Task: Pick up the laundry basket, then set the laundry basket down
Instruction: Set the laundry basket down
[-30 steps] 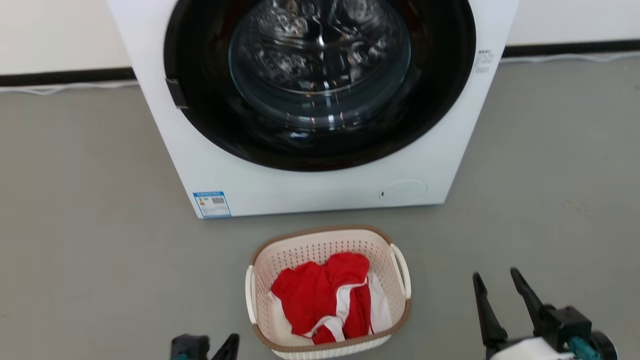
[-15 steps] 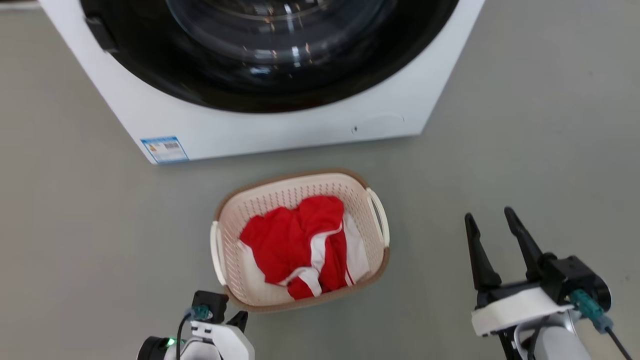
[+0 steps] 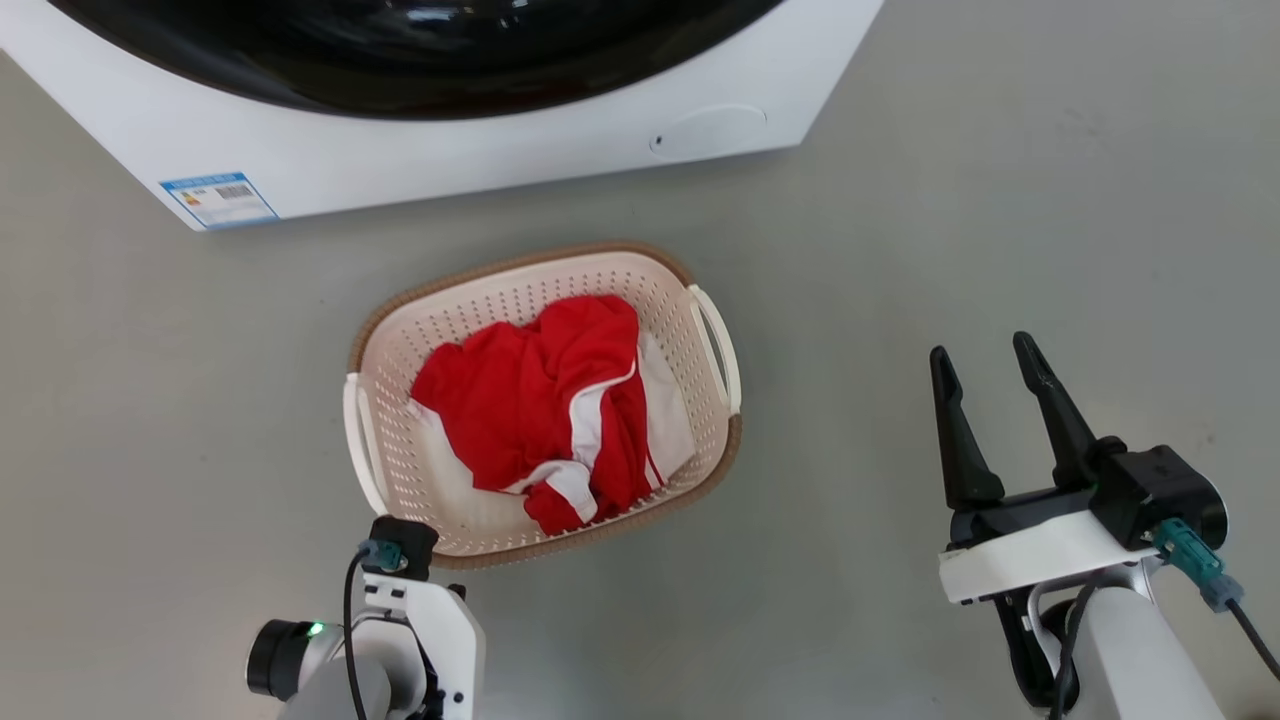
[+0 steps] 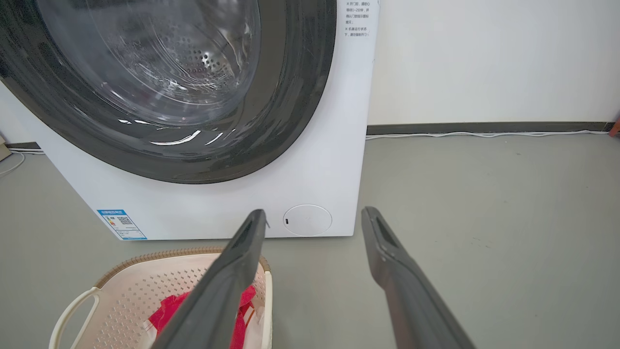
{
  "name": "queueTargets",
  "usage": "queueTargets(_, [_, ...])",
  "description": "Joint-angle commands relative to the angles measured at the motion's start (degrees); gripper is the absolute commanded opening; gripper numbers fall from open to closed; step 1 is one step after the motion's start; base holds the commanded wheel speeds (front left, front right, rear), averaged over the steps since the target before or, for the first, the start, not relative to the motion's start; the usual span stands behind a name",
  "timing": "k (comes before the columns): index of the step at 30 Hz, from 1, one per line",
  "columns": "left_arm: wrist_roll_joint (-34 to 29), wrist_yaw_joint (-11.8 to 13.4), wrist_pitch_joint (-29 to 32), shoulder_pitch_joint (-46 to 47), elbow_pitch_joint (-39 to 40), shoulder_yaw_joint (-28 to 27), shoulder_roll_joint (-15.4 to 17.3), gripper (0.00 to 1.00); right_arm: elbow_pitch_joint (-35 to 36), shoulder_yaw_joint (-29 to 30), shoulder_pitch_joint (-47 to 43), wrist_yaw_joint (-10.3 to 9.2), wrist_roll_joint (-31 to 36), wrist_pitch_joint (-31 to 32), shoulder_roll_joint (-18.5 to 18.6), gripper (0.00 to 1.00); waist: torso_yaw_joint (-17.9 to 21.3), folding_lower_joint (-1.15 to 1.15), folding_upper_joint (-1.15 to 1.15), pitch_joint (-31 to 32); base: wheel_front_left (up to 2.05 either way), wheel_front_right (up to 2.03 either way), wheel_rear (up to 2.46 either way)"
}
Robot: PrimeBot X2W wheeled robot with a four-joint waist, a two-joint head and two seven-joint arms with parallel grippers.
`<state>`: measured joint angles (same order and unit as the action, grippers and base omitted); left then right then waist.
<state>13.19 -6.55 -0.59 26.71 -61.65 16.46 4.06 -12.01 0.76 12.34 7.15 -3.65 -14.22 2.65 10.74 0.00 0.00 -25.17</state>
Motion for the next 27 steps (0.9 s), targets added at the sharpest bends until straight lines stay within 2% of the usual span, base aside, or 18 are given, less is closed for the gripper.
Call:
queueTargets(1, [0.3,0.4,0.5,1.8,-1.0,-1.1,1.0,0.00,1.5,-1.3,1.2,0.34,-0.8,-0.8,0.2,1.00,0.8,0.00,0.00,-1.7,0.00,0.00,0.00])
queueTargets(16, [1.1,1.5,2.2,7.7,-8.5,-0.5,1.1,0.00,2.8,-0.6,3.4,0.34,-1.5,-0.8,0.2,1.00,1.7,0.00,0.00,-7.4,0.00,0.00,0.00])
queueTargets(27, [1.4,2.1,2.7,10.8,-10.5,0.5,1.1,0.00,3.7,-0.1,4.7,0.34,-1.8,-0.8,0.2,1.00,1.5,0.00,0.00,-11.8,0.00,0.00,0.00])
